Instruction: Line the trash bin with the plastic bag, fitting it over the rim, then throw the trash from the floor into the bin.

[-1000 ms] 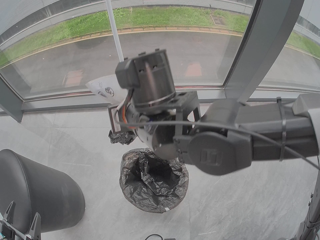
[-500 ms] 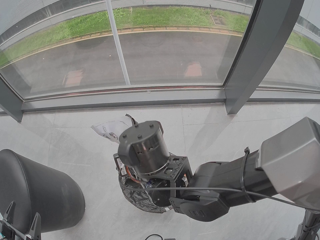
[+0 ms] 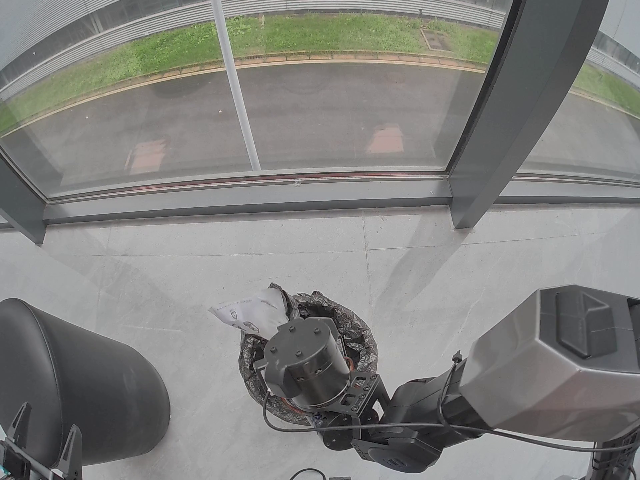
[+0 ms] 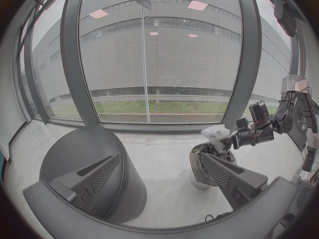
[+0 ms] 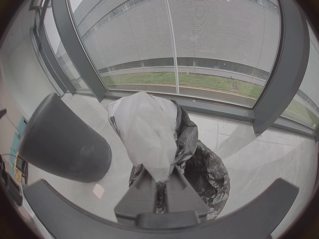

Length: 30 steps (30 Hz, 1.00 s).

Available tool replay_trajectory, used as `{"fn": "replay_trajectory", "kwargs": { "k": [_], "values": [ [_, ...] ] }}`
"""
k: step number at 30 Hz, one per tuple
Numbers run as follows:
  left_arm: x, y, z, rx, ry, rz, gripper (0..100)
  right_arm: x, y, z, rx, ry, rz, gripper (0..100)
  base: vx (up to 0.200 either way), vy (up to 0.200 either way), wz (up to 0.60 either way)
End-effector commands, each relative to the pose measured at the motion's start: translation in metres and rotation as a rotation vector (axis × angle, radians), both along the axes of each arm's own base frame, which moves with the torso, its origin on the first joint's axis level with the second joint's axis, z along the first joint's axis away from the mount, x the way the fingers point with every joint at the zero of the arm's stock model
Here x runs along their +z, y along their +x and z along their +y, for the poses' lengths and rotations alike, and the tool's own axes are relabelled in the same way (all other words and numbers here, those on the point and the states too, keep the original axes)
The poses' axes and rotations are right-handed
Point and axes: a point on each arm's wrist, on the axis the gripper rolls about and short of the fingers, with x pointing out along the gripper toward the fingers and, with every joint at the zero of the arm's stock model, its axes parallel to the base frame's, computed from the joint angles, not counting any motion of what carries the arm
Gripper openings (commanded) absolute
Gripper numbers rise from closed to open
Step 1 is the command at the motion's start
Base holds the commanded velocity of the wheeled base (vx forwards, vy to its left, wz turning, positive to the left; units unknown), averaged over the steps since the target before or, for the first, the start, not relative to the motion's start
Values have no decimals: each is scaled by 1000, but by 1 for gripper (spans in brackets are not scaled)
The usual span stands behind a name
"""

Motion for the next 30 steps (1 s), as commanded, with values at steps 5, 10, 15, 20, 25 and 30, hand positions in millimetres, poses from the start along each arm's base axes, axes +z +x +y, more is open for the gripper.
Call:
{"fn": "replay_trajectory", "kwargs": {
  "k": [5, 10, 15, 20, 25, 30],
  "values": [
    [-4, 0, 0, 1, 0, -2, 100, -39, 8, -9, -27, -85, 52, 0, 0, 0, 0],
    [-4, 0, 0, 0, 0, -2, 100, -48, 8, -9, -29, -84, 78, 0, 0, 0, 0],
    [-4, 0, 0, 1, 0, -2, 100, -50, 9, -9, -29, -85, 81, 0, 0, 0, 0],
    [-4, 0, 0, 1, 0, -2, 100, -49, 14, -12, -41, -84, 78, 0, 0, 0, 0],
    [-4, 0, 0, 1, 0, -2, 100, -49, 19, -14, -50, -84, 76, 0, 0, 0, 0],
    [-4, 0, 0, 0, 0, -2, 100, -51, 18, -15, -50, -91, 79, 100, 0, 0, 0]
  ]
}}
